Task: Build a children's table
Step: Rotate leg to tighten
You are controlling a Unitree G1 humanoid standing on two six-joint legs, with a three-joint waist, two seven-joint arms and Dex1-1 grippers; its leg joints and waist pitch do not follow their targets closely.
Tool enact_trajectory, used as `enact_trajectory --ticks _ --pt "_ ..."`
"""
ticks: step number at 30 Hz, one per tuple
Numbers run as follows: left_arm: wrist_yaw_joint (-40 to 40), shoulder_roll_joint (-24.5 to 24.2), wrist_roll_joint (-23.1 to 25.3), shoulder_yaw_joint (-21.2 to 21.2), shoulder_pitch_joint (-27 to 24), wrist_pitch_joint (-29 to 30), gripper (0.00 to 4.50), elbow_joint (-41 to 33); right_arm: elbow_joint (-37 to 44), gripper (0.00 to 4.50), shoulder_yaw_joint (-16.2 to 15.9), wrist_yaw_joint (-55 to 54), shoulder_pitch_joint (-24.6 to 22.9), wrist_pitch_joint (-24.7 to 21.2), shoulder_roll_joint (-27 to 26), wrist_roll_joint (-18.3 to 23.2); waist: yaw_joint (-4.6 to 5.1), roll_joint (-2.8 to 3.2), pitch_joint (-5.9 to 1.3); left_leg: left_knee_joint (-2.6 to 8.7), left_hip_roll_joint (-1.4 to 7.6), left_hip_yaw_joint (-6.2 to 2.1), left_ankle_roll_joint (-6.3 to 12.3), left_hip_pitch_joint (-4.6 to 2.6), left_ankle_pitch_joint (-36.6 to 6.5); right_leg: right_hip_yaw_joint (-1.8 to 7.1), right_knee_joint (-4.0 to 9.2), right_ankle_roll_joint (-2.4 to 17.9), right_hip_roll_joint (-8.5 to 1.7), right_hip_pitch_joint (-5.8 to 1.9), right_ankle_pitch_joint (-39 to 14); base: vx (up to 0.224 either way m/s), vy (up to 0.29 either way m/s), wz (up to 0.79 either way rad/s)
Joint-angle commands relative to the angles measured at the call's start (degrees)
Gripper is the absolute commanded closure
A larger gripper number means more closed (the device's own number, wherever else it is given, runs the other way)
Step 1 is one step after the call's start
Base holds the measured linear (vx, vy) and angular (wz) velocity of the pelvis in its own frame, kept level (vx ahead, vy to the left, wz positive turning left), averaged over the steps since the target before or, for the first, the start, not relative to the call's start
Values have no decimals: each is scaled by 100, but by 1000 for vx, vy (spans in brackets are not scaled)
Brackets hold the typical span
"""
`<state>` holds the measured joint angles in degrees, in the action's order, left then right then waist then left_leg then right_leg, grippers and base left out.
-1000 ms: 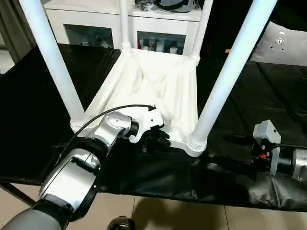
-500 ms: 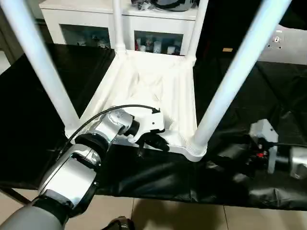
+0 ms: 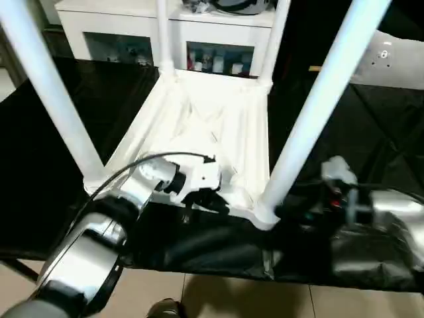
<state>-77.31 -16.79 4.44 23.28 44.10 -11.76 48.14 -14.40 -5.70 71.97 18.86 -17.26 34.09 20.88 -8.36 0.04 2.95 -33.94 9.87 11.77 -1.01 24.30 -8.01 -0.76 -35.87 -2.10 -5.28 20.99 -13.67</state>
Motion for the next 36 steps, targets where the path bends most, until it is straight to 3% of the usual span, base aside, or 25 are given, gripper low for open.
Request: enact_trajectory --ticks 1,9,13,15,16,18,20,22,24,25,26,27,28,33,35,36 --pt "-107 -68 28 16 -122 133 450 -176 -201 172 -63 91 126 108 -45 -92 -22 -75 -395 402 400 -165 374 -288 -1371 67 357 1768 -388 -63 -79 0 0 0" --pt "10 -91 -2 -35 -193 507 450 -409 -209 229 -124 253 120 -7 -133 44 -16 -35 -393 428 392 -172 264 -292 -1499 77 365 1721 -384 -60 -76 0 0 0" --pt "310 -3 -193 -247 -334 1250 450 -846 269 240 -64 112 -144 -401 -283 316 -21 -30 -392 439 403 -174 259 -300 -1469 83 349 1746 -368 -65 44 0 0 0" --pt "614 75 -206 -331 -406 1653 450 -1075 454 243 -136 -317 -286 -495 -393 124 -17 -37 -398 435 393 -174 293 -291 -1404 83 351 1734 -373 -70 113 0 0 0" --pt "775 124 -191 -363 -427 1752 450 -1141 434 243 -138 -651 -280 -567 -505 -7 -8 -10 -387 445 386 -190 282 -281 -1415 82 360 1718 -375 -55 50 0 0 0" --pt "1179 299 -144 -430 -454 2009 450 -1251 301 243 -61 -1445 -202 -651 -841 -255 34 -5 -355 480 371 -202 119 -290 -1761 90 426 1657 -392 -41 -506 0 0 0" --pt "1776 624 -34 -494 -445 2345 450 -1322 153 245 129 -2393 -78 -825 -1304 -418 161 -17 -328 542 354 -241 -231 -290 -2258 84 484 1455 -416 -31 -1426 0 0 0" --pt "2103 799 61 -515 -429 2523 450 -1355 120 246 186 -2817 -34 -912 -1508 -540 231 -9 -314 570 353 -271 -426 -303 -2513 79 522 1272 -413 -2 -1860 0 0 0" --pt "2741 1160 201 -546 -348 2715 450 -1281 15 246 246 -3589 59 -1006 -1885 -760 263 -16 -309 559 351 -278 -490 -340 -2661 103 558 1180 -416 47 -2012 0 0 0" --pt "2741 1160 201 -546 -348 2715 450 -1281 15 246 246 -3589 59 -1006 -1885 -760 290 5 -296 558 339 -279 -528 -351 -2780 109 593 1133 -406 72 -2083 0 0 0" --pt "2872 1229 226 -547 -327 2734 450 -1249 3 246 236 -3706 72 -974 -1951 -800 285 -12 -302 542 333 -282 -513 -375 -2859 116 624 1055 -413 76 -2174 0 0 0" --pt "2965 1293 242 -536 -314 2690 450 -1211 -16 246 216 -3649 74 -872 -2016 -751 281 3 -302 545 330 -280 -493 -378 -2847 123 631 1033 -410 78 -2137 0 0 0" --pt "3043 1341 240 -533 -320 2668 450 -1215 1 196 215 -3648 57 -803 -2085 -722 281 20 -306 556 332 -275 -463 -377 -2833 125 643 1004 -390 74 -1991 0 0 0" --pt "2971 1268 389 -401 -401 2573 450 -1371 290 147 325 -3444 -143 -647 -2129 -598 249 24 -342 590 342 -244 -262 -336 -2333 107 590 1074 -346 3 -1137 0 0 0" --pt "2854 1104 418 -354 -470 2427 450 -1431 491 133 432 -3168 -260 -543 -1884 -483 215 58 -349 581 342 -237 -172 -324 -2123 106 577 1108 -346 -22 -863 0 0 0" --pt "2657 977 383 -324 -542 2201 450 -1479 586 133 520 -2923 -319 -453 -1653 -415 209 45 -352 577 347 -234 -151 -325 -2124 105 584 1105 -349 -34 -842 0 0 0"
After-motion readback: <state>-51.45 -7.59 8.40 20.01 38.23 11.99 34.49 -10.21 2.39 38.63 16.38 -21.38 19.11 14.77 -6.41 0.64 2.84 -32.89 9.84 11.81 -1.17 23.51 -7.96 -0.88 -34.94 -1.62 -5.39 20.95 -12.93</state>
